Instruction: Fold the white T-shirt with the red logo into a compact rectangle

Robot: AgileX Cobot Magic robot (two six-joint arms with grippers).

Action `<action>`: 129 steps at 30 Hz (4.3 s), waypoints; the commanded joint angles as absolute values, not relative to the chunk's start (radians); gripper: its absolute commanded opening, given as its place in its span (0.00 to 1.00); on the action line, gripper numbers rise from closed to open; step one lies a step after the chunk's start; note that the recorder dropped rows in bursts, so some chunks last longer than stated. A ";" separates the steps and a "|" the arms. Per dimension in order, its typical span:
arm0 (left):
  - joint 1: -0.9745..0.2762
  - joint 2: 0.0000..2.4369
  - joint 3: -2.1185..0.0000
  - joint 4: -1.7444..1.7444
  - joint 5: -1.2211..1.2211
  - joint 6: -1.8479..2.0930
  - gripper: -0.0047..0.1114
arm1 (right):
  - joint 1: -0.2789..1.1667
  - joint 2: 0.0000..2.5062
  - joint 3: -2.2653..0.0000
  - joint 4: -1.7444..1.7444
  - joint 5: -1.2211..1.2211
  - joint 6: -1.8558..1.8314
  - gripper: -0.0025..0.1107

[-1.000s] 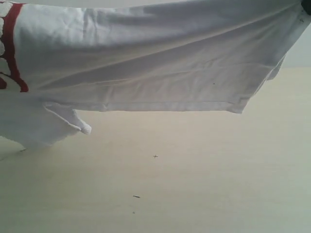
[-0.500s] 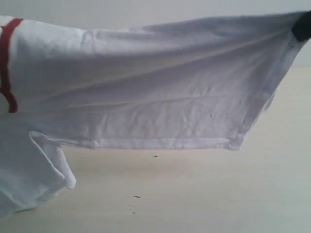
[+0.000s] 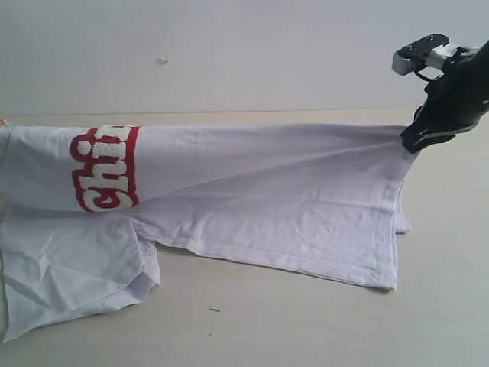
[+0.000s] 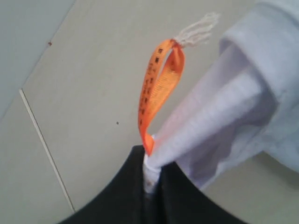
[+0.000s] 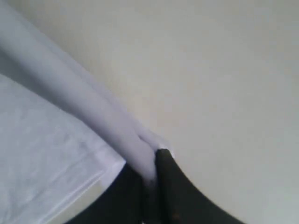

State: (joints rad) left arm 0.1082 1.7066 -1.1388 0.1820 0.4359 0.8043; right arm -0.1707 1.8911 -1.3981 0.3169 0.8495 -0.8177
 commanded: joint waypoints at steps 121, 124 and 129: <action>-0.209 1.656 -0.977 -0.331 0.427 0.732 0.04 | -0.093 2.241 -1.602 0.331 0.900 -0.376 0.37; -0.209 1.656 -0.977 -0.333 0.433 0.732 0.04 | -0.093 2.259 -1.602 0.333 0.902 -0.369 0.37; -0.209 1.656 -0.977 -0.333 0.428 0.737 0.04 | -0.093 2.270 -1.602 0.385 0.895 -0.402 0.34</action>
State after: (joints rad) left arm -0.2089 1.6555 -0.9721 -0.3172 0.4253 0.7288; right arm -0.0921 2.2651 -1.5976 0.3559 0.8971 -0.3833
